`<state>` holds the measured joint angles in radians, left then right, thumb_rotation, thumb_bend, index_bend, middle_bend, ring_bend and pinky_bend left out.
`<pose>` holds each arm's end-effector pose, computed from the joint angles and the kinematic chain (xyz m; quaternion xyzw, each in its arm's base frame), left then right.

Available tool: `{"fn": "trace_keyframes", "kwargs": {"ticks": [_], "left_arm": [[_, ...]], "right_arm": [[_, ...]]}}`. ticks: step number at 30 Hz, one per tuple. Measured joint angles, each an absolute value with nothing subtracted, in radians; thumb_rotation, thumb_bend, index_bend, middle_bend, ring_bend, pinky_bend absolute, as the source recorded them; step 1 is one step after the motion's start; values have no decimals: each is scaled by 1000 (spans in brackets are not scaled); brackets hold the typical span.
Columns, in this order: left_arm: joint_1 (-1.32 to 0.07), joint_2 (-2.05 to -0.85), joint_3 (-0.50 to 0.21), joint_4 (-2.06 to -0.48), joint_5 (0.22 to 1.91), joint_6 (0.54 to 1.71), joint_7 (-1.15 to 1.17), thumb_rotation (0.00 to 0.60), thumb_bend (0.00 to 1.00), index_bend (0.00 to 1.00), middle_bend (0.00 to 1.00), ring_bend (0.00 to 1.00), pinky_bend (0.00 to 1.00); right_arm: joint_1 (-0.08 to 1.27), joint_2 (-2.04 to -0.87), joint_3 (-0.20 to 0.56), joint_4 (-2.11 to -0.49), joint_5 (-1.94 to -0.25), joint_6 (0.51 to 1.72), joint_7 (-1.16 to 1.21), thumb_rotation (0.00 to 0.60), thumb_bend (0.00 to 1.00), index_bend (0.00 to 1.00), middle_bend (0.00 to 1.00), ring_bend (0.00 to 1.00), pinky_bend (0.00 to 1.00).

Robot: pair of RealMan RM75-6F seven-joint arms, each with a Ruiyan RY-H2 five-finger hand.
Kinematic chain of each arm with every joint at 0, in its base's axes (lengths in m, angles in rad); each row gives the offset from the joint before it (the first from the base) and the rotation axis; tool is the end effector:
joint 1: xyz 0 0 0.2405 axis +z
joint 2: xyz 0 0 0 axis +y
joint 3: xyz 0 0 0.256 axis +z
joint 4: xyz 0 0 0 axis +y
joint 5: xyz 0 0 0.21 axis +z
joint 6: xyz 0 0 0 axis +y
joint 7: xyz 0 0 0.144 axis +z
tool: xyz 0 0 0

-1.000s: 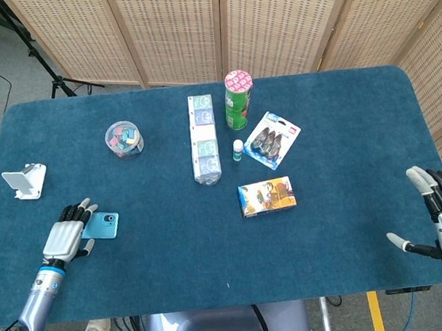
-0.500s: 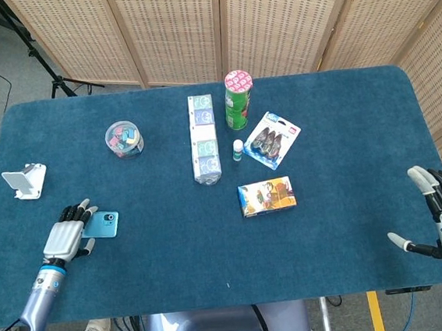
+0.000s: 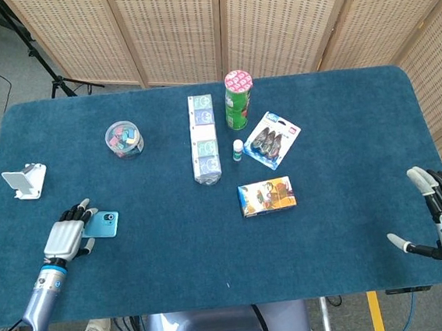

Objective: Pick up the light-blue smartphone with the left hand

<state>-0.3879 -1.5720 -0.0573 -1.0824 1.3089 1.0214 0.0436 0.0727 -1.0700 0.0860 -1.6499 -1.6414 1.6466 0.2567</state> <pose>-0.3367 0.2802 0.0102 -0.6808 -0.4378 -0.2704 0.5213 -0.2782 -0.1804 0.1890 0.5513 -0.3722 0.5377 0.5181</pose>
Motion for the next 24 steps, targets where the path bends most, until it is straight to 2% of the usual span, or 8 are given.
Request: {"fn": "trace_keyframes", "kwargs": {"ticks": [4, 12, 17, 20, 24], "left_arm": [[-385, -1572, -59, -1085, 1314, 1036, 44, 600, 834, 305, 168, 153, 225], [-388, -1569, -65, -1093, 1324, 1058, 59, 600, 851, 351, 234, 207, 272], [-421, -1531, -80, -1135, 1326, 1034, 94, 600, 849, 353, 235, 207, 272], [-442, -1514, -91, -1154, 1314, 1008, 133, 600, 832, 353, 235, 208, 272], [-480, -1502, -114, -1168, 1255, 948, 223, 600, 761, 346, 209, 200, 272]], "right_arm": [[73, -1070, 86, -1650, -1641, 1646, 258, 600, 0, 28, 0, 0, 0], [73, -1069, 88, -1650, -1637, 1646, 261, 600, 0, 28, 0, 0, 0], [75, -1070, 88, -1649, -1634, 1640, 257, 600, 0, 28, 0, 0, 0], [76, -1072, 88, -1649, -1631, 1636, 251, 600, 0, 28, 0, 0, 0], [79, -1077, 90, -1650, -1622, 1627, 238, 600, 0, 28, 0, 0, 0]]}}
